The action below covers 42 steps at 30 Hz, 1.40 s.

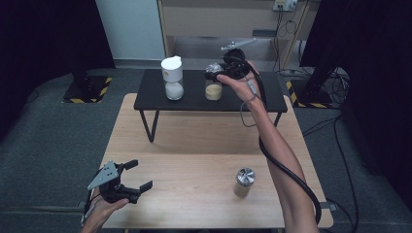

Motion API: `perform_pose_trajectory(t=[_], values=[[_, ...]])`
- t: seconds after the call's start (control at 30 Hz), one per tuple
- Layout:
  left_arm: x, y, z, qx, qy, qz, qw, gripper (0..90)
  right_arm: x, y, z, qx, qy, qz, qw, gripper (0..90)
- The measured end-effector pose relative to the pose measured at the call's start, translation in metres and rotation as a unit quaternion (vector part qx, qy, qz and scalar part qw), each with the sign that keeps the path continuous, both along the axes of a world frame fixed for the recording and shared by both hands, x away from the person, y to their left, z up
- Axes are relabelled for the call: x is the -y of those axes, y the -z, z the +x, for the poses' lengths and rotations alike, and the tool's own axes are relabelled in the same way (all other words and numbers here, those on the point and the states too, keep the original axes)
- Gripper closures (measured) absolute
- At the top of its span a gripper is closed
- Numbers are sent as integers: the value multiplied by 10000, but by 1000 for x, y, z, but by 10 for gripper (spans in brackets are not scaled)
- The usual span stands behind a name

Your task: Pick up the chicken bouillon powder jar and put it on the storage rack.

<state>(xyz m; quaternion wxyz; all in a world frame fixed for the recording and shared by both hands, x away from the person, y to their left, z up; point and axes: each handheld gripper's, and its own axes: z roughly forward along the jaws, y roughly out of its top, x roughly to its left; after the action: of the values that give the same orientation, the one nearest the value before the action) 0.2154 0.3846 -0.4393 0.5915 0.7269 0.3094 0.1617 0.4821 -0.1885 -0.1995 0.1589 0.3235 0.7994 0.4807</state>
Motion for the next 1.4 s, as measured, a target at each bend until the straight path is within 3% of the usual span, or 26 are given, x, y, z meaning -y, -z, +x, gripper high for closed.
perform_pose_trajectory(t=[0.4, 0.47, 0.53, 0.63, 1.0, 1.4], values=[[0, 0, 0, 1, 4, 11, 10000, 0, 4, 3, 2, 13, -54, 72, 10000, 343], [0, 0, 0, 4, 4, 9, 10000, 0, 4, 7, 2, 45, -57, 155, 9999, 227], [0, 0, 0, 8, 6, 15, 10000, 0, 2, 9, -3, 177, 94, 112, 9997, 185], [0, 0, 0, 9, 2, 9, 10000, 0, 10, 12, -3, 200, 127, 412, 9989, 111], [1, -1, 0, 17, -2, 35, 10000, 0, 32, -6, -19, 441, 90, 575, 9973, 79], [2, -2, -1, 18, -6, 65, 10000, 0, 59, -25, -50, 688, -289, 777, 9942, 75]])
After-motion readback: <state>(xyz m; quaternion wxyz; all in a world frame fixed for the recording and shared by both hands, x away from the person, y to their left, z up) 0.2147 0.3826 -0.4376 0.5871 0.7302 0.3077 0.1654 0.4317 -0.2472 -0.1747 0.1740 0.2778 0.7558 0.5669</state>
